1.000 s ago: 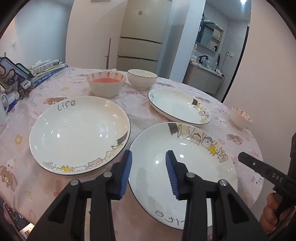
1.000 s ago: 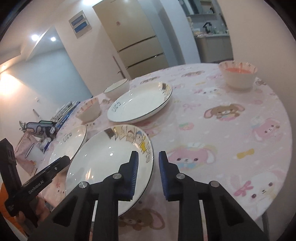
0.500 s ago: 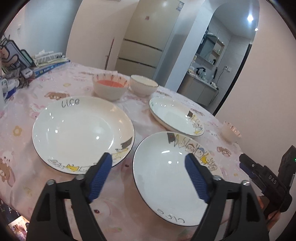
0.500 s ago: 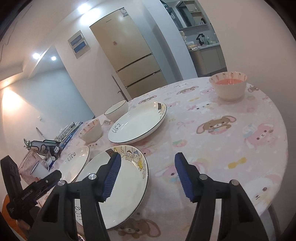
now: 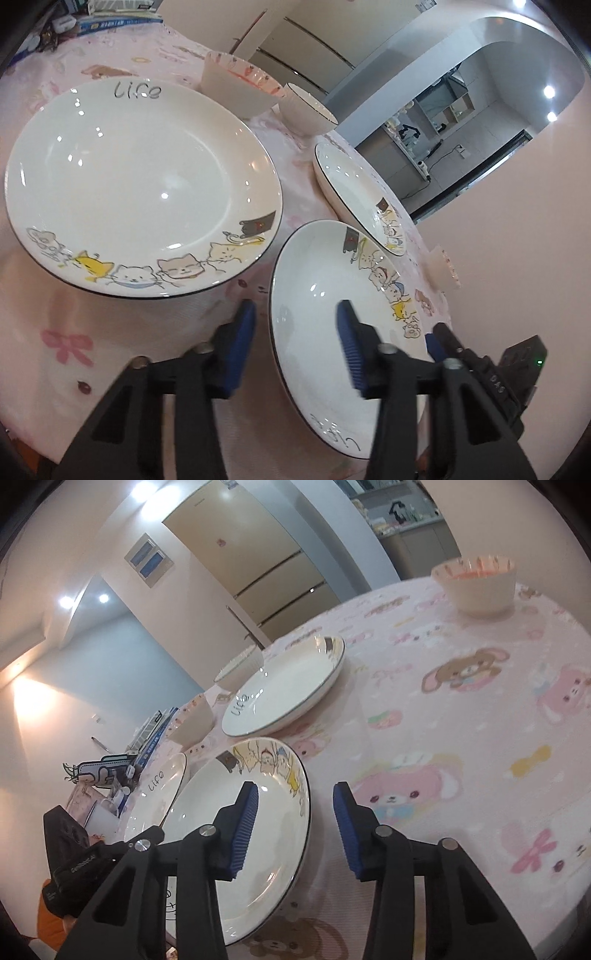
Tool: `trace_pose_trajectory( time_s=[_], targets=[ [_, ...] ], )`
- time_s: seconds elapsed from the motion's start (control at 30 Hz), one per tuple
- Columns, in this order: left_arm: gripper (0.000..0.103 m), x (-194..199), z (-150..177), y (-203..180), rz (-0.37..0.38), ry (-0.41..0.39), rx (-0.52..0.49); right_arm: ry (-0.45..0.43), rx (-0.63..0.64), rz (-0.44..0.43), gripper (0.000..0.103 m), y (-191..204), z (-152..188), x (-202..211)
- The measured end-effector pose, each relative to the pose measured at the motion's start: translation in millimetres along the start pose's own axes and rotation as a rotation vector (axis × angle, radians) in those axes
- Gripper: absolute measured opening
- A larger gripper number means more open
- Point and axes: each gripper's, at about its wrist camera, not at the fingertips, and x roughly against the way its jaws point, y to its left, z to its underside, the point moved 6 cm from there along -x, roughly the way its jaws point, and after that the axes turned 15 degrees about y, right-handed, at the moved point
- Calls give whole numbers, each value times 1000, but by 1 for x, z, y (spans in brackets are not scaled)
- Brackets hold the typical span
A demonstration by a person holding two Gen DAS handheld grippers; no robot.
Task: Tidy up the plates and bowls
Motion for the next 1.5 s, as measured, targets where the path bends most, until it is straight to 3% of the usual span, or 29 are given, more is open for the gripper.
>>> trace_pose_trajectory(
  time_s=[0.07, 0.17, 0.23, 0.3, 0.43, 0.5, 0.67, 0.83, 1.2, 1.5],
  targets=[
    [36, -1, 1, -1, 12, 4, -3, 39, -38, -29, 44, -4, 2, -10],
    [34, 1, 4, -3, -33, -14, -25, 96, -95, -137, 37, -5, 6, -22],
    [30, 1, 4, -2, -54, -25, -27, 104, -109, -131, 31, -6, 6, -27],
    [18, -1, 3, 1, -91, -35, -27, 126, -142, -147, 26, -9, 6, -33],
    [16, -11, 3, 5, -104, -10, -28, 122, -140, -105, 21, -7, 8, -39],
    [12, -13, 3, 4, -133, -12, -35, 109, -132, -54, 10, -9, 9, -39],
    [11, -13, 5, -7, -207, -25, -111, 113, -90, 3, 10, -6, 9, -35],
    [11, -7, 2, -25, -234, -48, -170, 103, -101, -11, 11, -9, 8, -23],
    [11, -1, -17, -56, -202, -51, -181, 44, -67, 21, 11, -2, -16, 12],
    [12, 5, -57, -90, -199, -85, -209, 0, -37, 16, 12, 9, -64, 27]
  ],
)
